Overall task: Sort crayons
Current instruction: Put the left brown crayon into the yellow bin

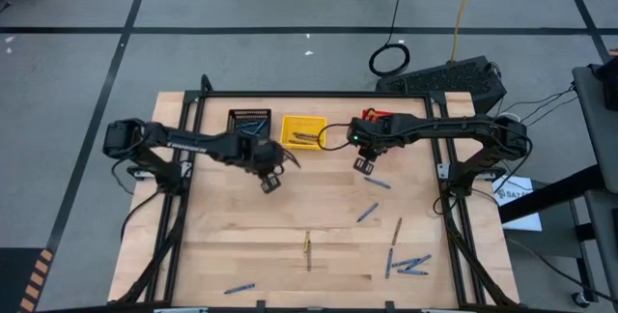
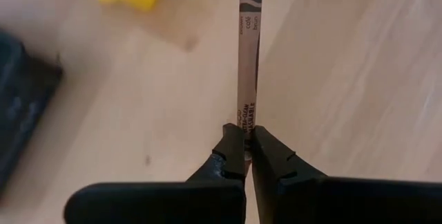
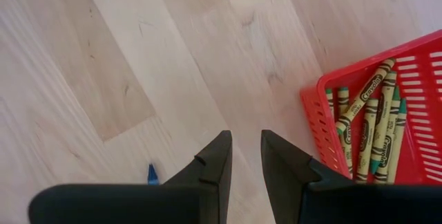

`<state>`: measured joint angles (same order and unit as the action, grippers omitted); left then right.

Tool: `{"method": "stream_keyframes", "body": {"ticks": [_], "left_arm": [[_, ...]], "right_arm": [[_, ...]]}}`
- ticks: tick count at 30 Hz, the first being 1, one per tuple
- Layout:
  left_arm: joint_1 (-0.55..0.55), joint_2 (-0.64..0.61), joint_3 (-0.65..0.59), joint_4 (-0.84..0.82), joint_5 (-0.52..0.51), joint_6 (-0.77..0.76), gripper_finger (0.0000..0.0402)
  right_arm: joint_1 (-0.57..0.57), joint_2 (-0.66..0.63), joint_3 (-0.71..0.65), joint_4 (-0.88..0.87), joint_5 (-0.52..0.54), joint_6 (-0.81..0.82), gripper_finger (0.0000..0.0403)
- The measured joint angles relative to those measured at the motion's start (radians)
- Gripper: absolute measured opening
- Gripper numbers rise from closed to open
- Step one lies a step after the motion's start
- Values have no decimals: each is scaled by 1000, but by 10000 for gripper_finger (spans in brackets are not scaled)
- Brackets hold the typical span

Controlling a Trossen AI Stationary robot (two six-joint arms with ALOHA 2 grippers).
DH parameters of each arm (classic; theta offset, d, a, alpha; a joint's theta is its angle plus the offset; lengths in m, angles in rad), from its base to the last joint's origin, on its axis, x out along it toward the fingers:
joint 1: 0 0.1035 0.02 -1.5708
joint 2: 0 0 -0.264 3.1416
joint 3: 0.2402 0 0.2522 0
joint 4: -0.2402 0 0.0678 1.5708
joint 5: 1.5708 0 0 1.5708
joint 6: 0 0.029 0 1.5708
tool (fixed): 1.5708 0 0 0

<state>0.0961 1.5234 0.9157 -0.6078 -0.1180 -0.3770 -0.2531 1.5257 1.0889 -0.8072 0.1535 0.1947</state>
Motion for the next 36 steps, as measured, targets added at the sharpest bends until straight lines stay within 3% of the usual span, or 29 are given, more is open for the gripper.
{"method": "stream_keyframes", "body": {"ticks": [16, 28, 36], "left_arm": [[227, 6, 136, 64, 100, 368, 0], [400, 55, 137, 141, 201, 603, 0], [431, 142, 136, 230, 249, 678, 0]], "right_arm": [[0, 0, 0, 55, 2, 3, 66], [0, 0, 0, 80, 2, 56, 66], [0, 0, 0, 99, 3, 51, 66]]}}
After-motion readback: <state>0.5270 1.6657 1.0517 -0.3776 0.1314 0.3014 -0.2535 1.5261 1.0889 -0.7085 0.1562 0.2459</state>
